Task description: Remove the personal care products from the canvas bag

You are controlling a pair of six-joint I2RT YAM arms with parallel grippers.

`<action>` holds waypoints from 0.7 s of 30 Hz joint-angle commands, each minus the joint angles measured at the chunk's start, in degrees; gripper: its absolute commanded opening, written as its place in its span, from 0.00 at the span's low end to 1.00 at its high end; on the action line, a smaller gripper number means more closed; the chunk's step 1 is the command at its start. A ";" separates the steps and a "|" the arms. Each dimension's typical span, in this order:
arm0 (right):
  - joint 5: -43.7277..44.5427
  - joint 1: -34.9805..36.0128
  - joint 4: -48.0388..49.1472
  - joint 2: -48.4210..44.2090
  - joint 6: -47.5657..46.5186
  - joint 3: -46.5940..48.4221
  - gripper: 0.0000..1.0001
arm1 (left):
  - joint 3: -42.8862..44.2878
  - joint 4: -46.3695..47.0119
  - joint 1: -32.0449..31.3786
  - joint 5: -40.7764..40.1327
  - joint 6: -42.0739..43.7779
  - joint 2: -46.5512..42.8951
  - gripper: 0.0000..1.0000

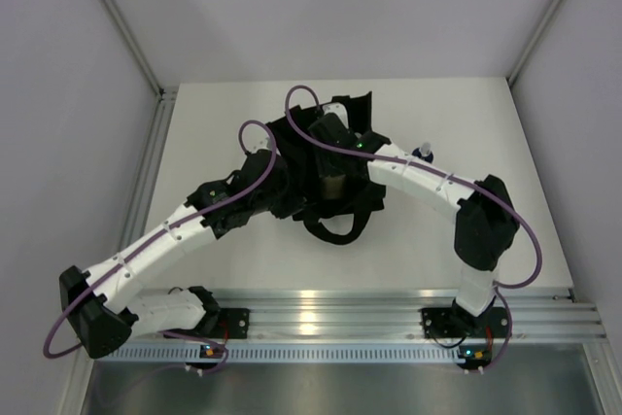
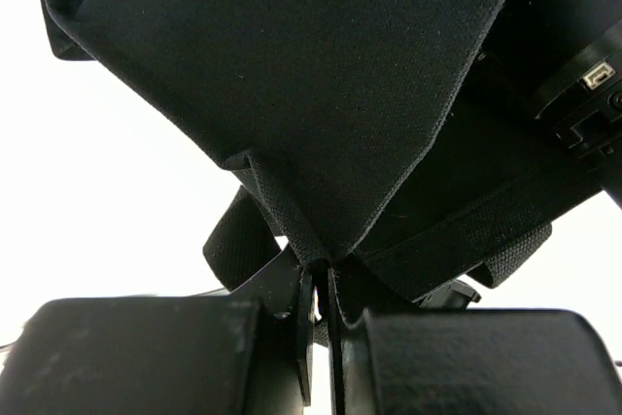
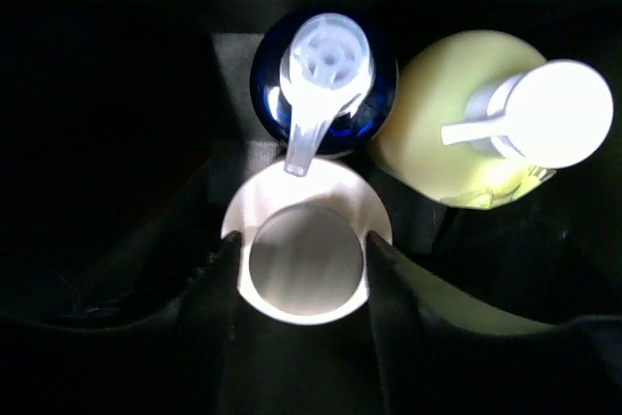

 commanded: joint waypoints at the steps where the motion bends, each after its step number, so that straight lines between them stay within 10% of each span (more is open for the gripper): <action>1: -0.25 -0.64 1.07 1.64 -0.56 1.56 0.50 | 1.52 -0.87 -0.43 3.48 0.87 0.69 0.00; 21: 0.63 -0.55 1.68 -2.05 -2.14 3.67 0.00 | 2.05 -0.95 -0.43 3.05 1.13 0.95 0.00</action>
